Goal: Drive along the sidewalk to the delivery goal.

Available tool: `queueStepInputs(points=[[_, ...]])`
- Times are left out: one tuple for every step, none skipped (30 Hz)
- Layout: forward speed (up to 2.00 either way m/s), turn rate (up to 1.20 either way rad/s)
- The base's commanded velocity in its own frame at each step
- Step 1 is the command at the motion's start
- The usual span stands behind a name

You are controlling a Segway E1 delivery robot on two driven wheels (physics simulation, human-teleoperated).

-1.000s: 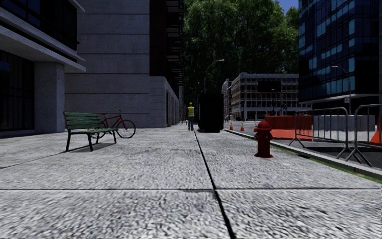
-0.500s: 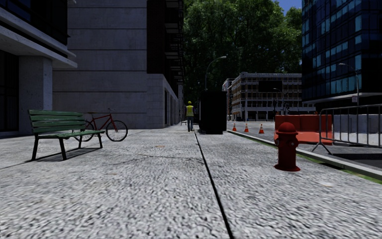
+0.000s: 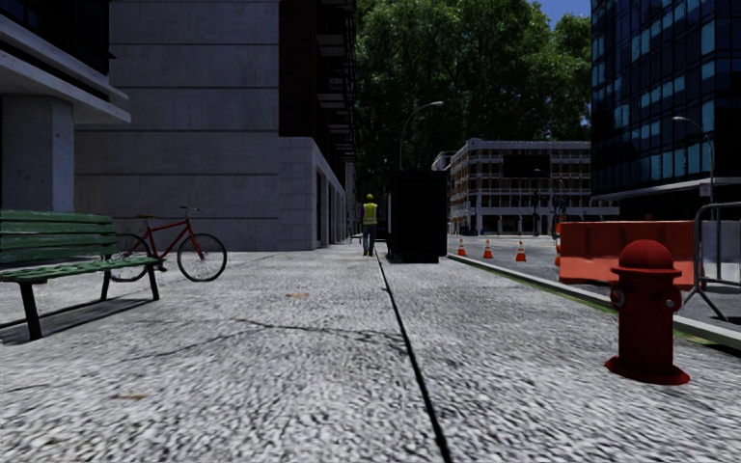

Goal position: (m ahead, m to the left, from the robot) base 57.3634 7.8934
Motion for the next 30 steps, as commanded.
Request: queueStepInputs(points=[[2.0,0.0],[2.0,0.0],[2.0,0.0],[2.0,0.0],[2.0,0.0],[2.0,0.0],[2.0,0.0],[2.0,0.0],[2.0,0.0],[2.0,0.0],[2.0,0.0],[2.0,0.0],[2.0,0.0],[2.0,0.0],[2.0,0.0],[2.0,0.0],[2.0,0.0],[2.0,0.0],[2.0,0.0],[2.0,0.0],[2.0,0.0],[2.0,0.0],[2.0,0.0],[2.0,0.0],[2.0,0.0],[2.0,0.0],[2.0,0.0],[2.0,0.0],[2.0,0.0],[2.0,0.0]])
